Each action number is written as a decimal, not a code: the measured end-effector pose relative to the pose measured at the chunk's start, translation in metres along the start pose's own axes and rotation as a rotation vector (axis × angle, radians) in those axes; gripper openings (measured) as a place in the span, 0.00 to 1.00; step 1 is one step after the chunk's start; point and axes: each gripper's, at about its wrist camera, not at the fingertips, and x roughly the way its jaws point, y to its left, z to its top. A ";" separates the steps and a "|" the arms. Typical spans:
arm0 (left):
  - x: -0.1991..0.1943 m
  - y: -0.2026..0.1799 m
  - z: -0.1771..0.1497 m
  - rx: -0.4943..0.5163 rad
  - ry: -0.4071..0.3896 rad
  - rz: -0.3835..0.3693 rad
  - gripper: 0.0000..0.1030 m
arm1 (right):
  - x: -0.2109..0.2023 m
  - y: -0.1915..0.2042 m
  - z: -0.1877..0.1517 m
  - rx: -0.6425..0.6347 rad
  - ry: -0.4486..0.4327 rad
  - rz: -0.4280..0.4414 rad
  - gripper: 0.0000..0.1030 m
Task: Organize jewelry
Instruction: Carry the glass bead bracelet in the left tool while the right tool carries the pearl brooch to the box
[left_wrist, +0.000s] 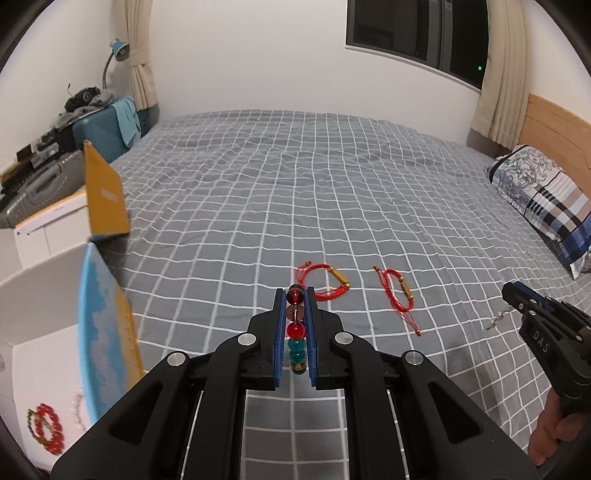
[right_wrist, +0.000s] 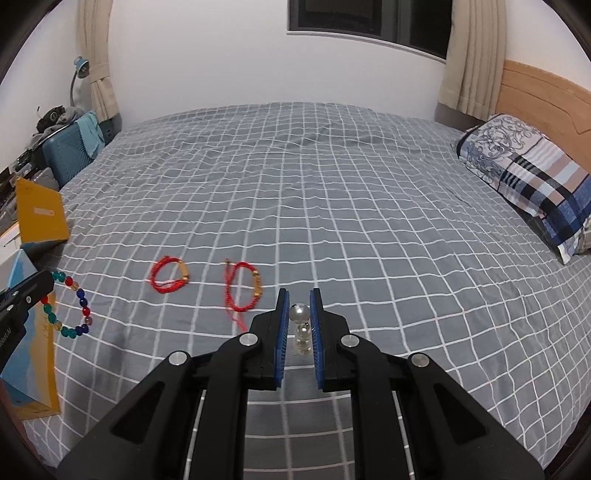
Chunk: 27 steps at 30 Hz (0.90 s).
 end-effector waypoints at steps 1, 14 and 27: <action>-0.004 0.003 0.002 -0.002 -0.005 0.003 0.09 | -0.002 0.004 0.001 -0.002 -0.002 0.003 0.10; -0.081 0.082 0.016 -0.067 -0.046 0.071 0.09 | -0.067 0.110 0.022 -0.100 -0.052 0.131 0.10; -0.139 0.200 -0.009 -0.172 -0.048 0.241 0.09 | -0.118 0.257 0.012 -0.262 -0.081 0.317 0.10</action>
